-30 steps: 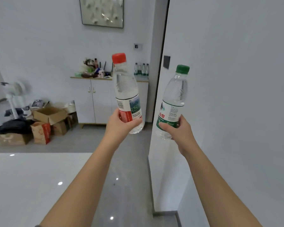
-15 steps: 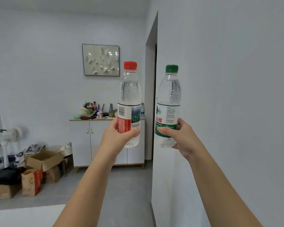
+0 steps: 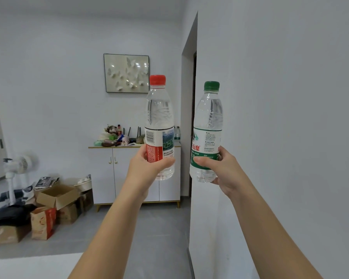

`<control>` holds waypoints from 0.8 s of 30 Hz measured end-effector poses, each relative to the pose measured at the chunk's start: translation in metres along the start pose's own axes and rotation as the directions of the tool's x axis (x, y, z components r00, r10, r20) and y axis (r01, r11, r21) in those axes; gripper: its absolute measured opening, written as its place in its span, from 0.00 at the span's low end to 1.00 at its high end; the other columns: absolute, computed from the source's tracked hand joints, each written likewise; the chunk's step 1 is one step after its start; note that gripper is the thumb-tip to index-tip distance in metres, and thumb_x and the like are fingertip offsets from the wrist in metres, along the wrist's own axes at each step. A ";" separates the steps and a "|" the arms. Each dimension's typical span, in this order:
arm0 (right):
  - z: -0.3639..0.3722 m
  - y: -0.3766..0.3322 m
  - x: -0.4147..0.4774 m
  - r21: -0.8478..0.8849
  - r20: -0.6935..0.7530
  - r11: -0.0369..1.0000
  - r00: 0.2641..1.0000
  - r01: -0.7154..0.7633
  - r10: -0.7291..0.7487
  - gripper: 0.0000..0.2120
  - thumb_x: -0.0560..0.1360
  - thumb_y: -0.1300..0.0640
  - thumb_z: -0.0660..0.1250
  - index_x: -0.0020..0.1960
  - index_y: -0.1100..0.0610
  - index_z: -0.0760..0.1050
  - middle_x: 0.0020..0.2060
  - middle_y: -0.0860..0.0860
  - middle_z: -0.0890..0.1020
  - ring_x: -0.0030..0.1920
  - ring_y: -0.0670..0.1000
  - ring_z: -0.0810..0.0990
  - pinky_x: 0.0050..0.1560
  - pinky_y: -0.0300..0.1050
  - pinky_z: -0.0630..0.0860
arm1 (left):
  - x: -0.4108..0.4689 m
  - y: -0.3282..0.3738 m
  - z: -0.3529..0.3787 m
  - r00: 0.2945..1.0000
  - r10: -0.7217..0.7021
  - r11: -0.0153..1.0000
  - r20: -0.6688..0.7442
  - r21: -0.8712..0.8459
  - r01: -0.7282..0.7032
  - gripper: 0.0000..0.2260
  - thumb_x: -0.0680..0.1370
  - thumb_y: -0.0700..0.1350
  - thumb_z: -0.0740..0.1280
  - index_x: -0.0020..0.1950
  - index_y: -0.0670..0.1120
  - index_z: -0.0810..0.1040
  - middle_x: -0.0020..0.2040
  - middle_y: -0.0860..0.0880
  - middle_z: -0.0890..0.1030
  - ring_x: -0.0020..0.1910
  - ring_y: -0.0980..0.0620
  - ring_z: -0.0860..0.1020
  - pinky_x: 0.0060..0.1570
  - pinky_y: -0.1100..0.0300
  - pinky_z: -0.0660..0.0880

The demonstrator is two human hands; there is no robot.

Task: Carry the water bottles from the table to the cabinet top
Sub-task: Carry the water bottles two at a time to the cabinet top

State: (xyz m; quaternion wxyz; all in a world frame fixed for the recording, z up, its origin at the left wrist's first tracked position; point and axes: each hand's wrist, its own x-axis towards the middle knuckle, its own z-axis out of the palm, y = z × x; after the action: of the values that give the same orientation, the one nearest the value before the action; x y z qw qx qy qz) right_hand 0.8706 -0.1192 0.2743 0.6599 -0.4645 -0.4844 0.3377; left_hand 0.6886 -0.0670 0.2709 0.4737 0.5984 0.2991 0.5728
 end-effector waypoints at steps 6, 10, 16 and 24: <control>0.010 0.011 0.017 0.028 0.005 1.000 1.000 0.004 -0.005 0.20 0.70 0.65 0.75 0.55 0.46 0.76 0.50 0.46 0.84 0.48 0.48 0.84 0.42 0.44 0.78 | 0.023 -0.006 -0.009 1.000 -0.024 1.000 0.001 -0.006 0.024 0.21 0.67 0.35 0.77 0.55 0.51 0.78 0.47 0.51 0.85 0.46 0.52 0.83 0.41 0.60 0.77; 0.014 0.021 0.034 0.018 0.018 1.000 1.000 -0.010 0.009 0.21 0.69 0.65 0.76 0.56 0.47 0.76 0.51 0.48 0.84 0.50 0.50 0.84 0.45 0.47 0.80 | 0.042 -0.018 -0.013 0.999 -0.046 0.999 -0.026 -0.003 0.046 0.22 0.67 0.35 0.77 0.56 0.51 0.77 0.49 0.51 0.84 0.48 0.52 0.83 0.44 0.59 0.78; 0.017 0.049 0.086 -0.031 0.008 1.000 1.000 0.004 -0.003 0.24 0.68 0.66 0.76 0.59 0.49 0.76 0.52 0.48 0.84 0.54 0.51 0.83 0.59 0.53 0.79 | 0.088 -0.045 -0.010 0.995 -0.073 0.997 -0.068 0.000 0.073 0.23 0.68 0.36 0.77 0.59 0.50 0.76 0.50 0.51 0.84 0.50 0.52 0.82 0.49 0.55 0.78; 0.020 0.107 0.195 -0.017 0.033 0.998 0.998 0.057 -0.056 0.28 0.67 0.66 0.77 0.63 0.50 0.75 0.53 0.47 0.84 0.54 0.49 0.83 0.55 0.48 0.80 | 0.179 -0.097 -0.002 0.988 -0.030 0.998 -0.149 0.053 0.039 0.20 0.67 0.34 0.77 0.52 0.53 0.77 0.47 0.51 0.84 0.48 0.52 0.83 0.47 0.56 0.79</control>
State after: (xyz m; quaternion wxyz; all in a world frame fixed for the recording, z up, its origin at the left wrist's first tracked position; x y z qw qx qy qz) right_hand 0.9108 0.0980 0.2398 0.6570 -0.4509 -0.5110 0.3222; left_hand 0.7342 0.1312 0.2547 0.4432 0.5617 0.3596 0.5990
